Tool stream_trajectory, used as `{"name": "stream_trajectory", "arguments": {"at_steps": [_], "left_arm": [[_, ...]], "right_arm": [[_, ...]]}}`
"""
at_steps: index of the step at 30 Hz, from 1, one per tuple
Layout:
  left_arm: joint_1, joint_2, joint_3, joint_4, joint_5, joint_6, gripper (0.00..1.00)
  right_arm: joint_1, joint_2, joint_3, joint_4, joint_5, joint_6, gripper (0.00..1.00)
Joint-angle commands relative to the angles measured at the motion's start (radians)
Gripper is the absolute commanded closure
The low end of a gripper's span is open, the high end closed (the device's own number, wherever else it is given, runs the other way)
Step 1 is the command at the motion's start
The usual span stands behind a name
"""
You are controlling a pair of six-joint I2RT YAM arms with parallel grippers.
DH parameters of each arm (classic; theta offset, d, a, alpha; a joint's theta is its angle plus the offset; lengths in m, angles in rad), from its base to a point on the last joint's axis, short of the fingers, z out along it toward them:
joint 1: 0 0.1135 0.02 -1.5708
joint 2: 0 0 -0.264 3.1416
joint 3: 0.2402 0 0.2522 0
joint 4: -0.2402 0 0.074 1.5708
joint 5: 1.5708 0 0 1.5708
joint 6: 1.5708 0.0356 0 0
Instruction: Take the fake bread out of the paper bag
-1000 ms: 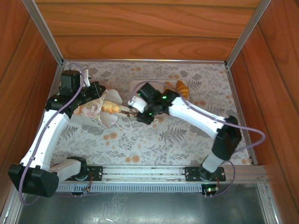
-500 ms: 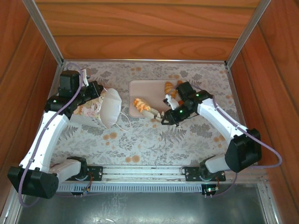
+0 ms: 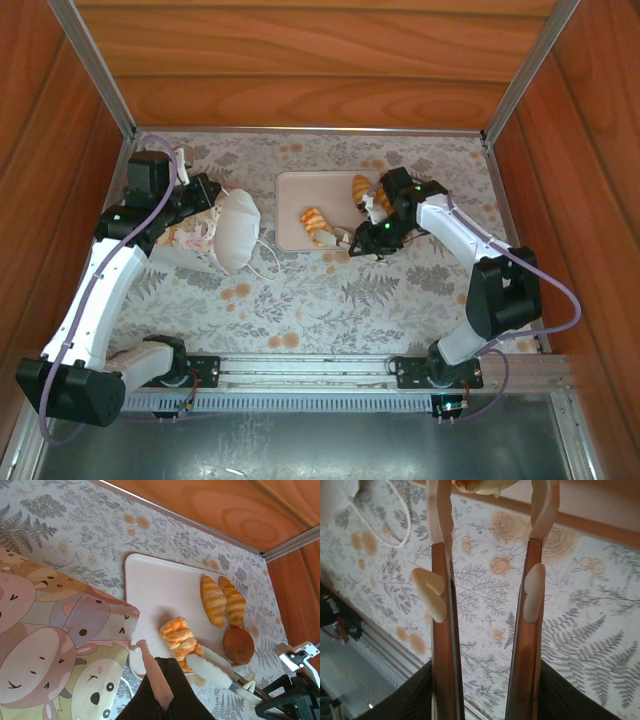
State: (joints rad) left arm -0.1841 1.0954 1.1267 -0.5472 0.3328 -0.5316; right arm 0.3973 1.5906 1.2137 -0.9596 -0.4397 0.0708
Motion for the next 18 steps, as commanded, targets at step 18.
{"name": "stream_trajectory", "arguments": {"at_steps": [18], "left_arm": [[-0.006, -0.014, 0.021, 0.006, 0.001, -0.007, 1.00]], "right_arm": [[0.227, 0.153, 0.398, -0.215, 0.488, -0.067, 0.43]]}}
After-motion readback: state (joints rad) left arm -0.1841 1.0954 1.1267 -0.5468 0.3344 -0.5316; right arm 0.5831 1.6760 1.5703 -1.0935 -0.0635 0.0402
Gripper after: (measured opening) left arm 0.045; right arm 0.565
